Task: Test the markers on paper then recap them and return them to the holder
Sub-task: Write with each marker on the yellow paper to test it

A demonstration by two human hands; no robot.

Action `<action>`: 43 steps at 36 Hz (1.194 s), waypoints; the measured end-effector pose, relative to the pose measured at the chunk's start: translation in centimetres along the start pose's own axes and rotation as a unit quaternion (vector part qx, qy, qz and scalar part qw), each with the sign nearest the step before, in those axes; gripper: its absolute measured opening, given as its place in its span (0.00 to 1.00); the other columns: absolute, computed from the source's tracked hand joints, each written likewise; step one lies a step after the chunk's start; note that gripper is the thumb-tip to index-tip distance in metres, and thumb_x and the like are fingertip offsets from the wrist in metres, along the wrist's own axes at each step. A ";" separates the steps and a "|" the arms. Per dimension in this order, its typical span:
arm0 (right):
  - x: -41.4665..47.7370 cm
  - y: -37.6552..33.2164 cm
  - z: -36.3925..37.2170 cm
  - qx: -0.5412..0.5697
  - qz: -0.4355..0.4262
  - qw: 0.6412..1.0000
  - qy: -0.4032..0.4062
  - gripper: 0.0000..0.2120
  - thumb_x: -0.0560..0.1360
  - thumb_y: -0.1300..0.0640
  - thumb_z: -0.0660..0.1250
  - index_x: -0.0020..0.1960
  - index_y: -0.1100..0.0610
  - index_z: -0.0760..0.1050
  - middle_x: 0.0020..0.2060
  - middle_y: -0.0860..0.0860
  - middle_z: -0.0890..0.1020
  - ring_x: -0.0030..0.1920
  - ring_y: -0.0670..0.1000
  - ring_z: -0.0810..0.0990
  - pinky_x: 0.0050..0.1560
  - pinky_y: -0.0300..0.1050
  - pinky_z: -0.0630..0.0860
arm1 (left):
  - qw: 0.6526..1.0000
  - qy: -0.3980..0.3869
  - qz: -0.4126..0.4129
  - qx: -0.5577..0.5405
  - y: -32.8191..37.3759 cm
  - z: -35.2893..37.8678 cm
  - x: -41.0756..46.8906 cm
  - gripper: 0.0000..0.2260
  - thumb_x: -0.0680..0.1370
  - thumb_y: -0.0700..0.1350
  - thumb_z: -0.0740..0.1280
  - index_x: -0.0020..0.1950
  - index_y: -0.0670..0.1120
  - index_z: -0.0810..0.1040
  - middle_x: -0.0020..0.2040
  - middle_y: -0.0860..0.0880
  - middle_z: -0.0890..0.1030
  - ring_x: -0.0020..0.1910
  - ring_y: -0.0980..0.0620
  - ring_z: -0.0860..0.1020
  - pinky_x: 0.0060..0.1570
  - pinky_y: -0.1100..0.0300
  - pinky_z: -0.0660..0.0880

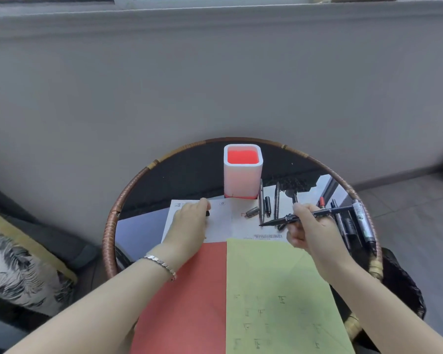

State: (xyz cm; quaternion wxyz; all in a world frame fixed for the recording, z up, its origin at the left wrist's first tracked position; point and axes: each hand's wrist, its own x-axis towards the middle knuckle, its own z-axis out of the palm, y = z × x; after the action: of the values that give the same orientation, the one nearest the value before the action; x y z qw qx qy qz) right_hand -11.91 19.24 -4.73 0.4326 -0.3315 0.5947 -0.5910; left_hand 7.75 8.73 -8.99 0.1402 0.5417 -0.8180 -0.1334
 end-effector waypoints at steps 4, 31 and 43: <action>-0.1 0.6 0.2 0.002 0.016 1.000 0.013 0.14 0.78 0.59 0.59 0.34 0.55 0.65 0.17 0.46 0.69 0.20 0.45 0.67 0.22 0.33 0.67 | 0.999 0.030 0.018 0.011 -0.4 0.5 -0.3 0.15 0.77 0.34 0.57 0.62 0.45 0.70 0.58 0.46 0.76 0.55 0.47 0.70 0.49 0.59 0.64; -1.0 3.5 4.5 -0.022 -0.006 1.000 0.006 0.11 0.79 0.57 0.58 0.44 0.56 0.77 0.38 0.56 0.81 0.37 0.49 0.82 0.37 0.40 0.79 | 0.970 -0.083 0.229 0.008 1.8 3.9 -10.0 0.25 0.75 0.66 0.51 0.66 0.57 0.72 0.66 0.51 0.74 0.68 0.50 0.67 0.63 0.47 0.56; 0.6 4.3 5.4 -0.093 -0.044 0.993 0.056 0.12 0.75 0.53 0.65 0.36 0.58 0.73 0.20 0.48 0.76 0.21 0.45 0.74 0.25 0.35 0.73 | 0.961 -0.032 0.275 -0.006 1.6 4.4 -10.1 0.21 0.74 0.60 0.56 0.58 0.49 0.76 0.68 0.50 0.73 0.69 0.51 0.67 0.64 0.47 0.57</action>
State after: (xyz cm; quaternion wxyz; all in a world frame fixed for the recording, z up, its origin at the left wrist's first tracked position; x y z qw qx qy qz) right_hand -6.75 16.77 -8.65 0.3390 -0.3627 0.6556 -0.5690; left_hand 8.49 18.91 -13.37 0.1485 0.2899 -0.9388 -0.1121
